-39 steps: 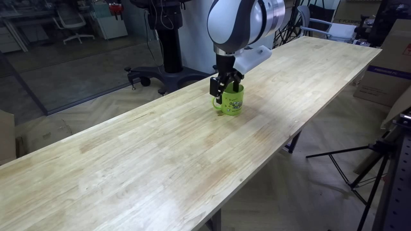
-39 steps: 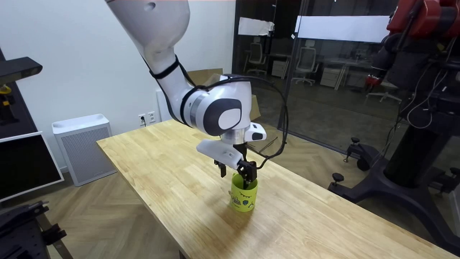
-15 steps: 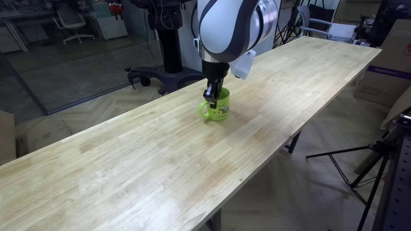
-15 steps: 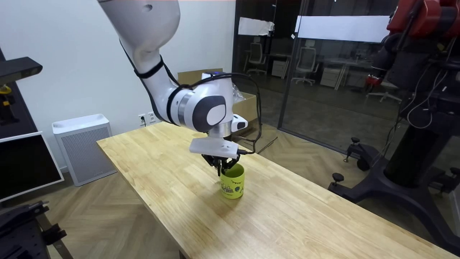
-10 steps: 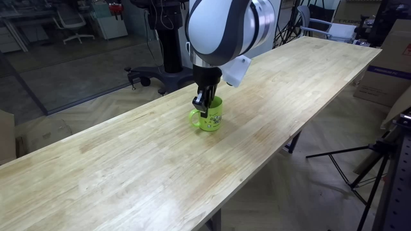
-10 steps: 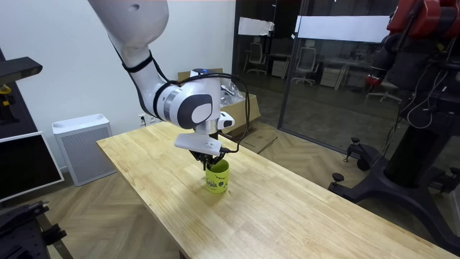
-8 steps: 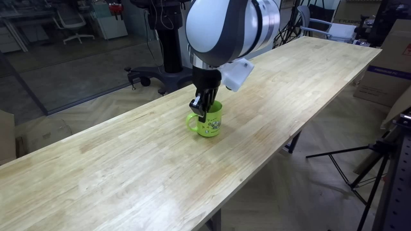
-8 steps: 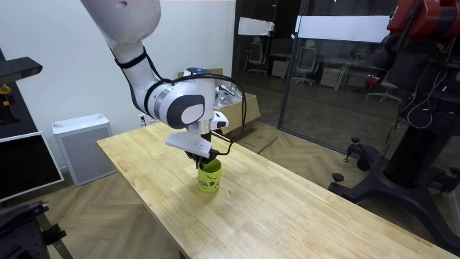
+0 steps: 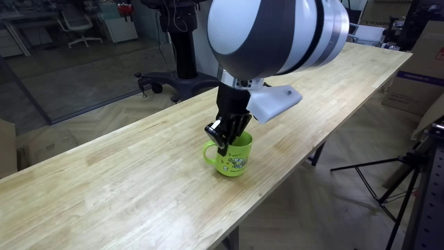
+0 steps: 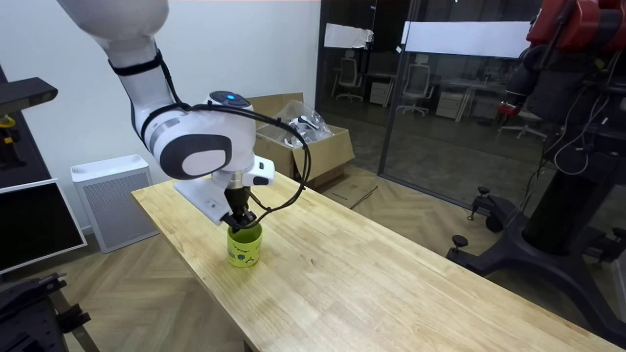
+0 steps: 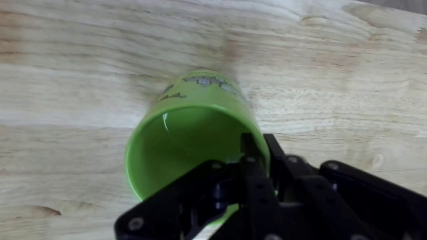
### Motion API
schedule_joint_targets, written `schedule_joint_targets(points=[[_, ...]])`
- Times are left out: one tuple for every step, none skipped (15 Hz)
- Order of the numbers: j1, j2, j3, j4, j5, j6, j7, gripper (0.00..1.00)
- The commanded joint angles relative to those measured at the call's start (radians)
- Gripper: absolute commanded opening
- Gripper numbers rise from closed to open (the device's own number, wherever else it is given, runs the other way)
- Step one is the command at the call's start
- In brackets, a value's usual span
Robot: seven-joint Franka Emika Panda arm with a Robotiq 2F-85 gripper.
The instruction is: Move the green cup towards you
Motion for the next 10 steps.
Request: schedule_joint_targets(points=[[-0.109,-0.019,0.080,-0.058,0.063,0.018,-0.011,0.36],[-0.139,-0.019,0.095,-0.061,0.073,0.006,-0.026,0.41],[-0.080,-0.001,0.062,-0.028,0.034,0.006,0.003,0.22],[-0.102,-0.001,0.074,-0.036,0.041,0.005,-0.003,0.30],[-0.116,-0.001,0.080,-0.040,0.044,0.004,-0.008,0.37],[-0.127,-0.001,0.084,-0.044,0.047,0.005,-0.014,0.41],[-0.129,-0.001,0.085,-0.045,0.049,0.005,-0.015,0.41],[-0.129,-0.001,0.086,-0.046,0.050,0.005,-0.015,0.41],[-0.129,-0.001,0.086,-0.046,0.050,0.005,-0.015,0.41],[-0.129,-0.001,0.086,-0.046,0.051,0.005,-0.015,0.41]])
